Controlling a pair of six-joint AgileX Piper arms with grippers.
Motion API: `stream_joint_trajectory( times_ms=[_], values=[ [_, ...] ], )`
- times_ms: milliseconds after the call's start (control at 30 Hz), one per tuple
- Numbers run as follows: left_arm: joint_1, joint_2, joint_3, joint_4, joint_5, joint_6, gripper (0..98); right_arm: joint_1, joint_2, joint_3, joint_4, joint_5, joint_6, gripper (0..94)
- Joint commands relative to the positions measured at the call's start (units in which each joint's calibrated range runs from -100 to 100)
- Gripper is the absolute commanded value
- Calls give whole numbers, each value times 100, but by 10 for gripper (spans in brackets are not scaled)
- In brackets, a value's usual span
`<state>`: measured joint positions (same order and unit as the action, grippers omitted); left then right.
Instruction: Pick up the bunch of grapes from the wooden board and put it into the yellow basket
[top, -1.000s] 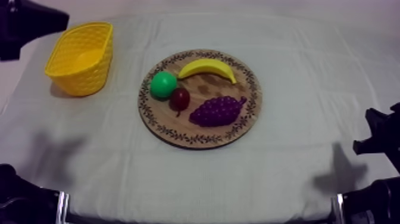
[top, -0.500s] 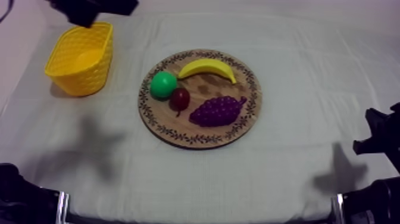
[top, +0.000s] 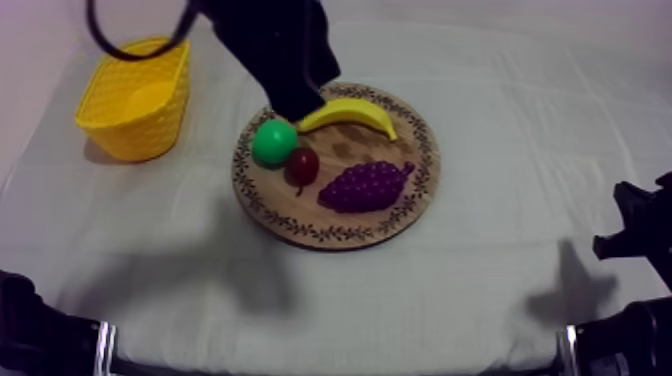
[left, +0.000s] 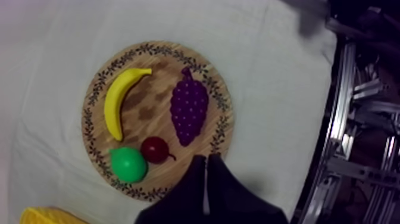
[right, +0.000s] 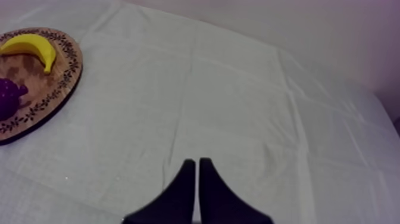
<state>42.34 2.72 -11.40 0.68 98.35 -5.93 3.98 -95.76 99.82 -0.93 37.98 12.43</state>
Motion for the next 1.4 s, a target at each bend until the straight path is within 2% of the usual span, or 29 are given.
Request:
stream_joint_trajectory(
  times_ms=[0, 633, 833, 1167, 1367],
  values=[
    [39, 326, -103, -13, 20, -135, 0, 0, 0, -4, -2, 0, 0, 3],
    [186, 2013, -992, -159, 120, -662, 11, 0, 0, -4, -2, 0, 0, 3],
    [136, 2210, -978, -183, -94, -778, 129, 0, 0, -4, -2, 0, 0, 3],
    [90, 2242, -876, -246, -201, -666, 397, 0, 0, -4, -2, 0, 0, 3],
    [79, 2195, -782, -226, -194, -634, 514, 0, 0, -4, -2, 0, 0, 3]
  ],
)
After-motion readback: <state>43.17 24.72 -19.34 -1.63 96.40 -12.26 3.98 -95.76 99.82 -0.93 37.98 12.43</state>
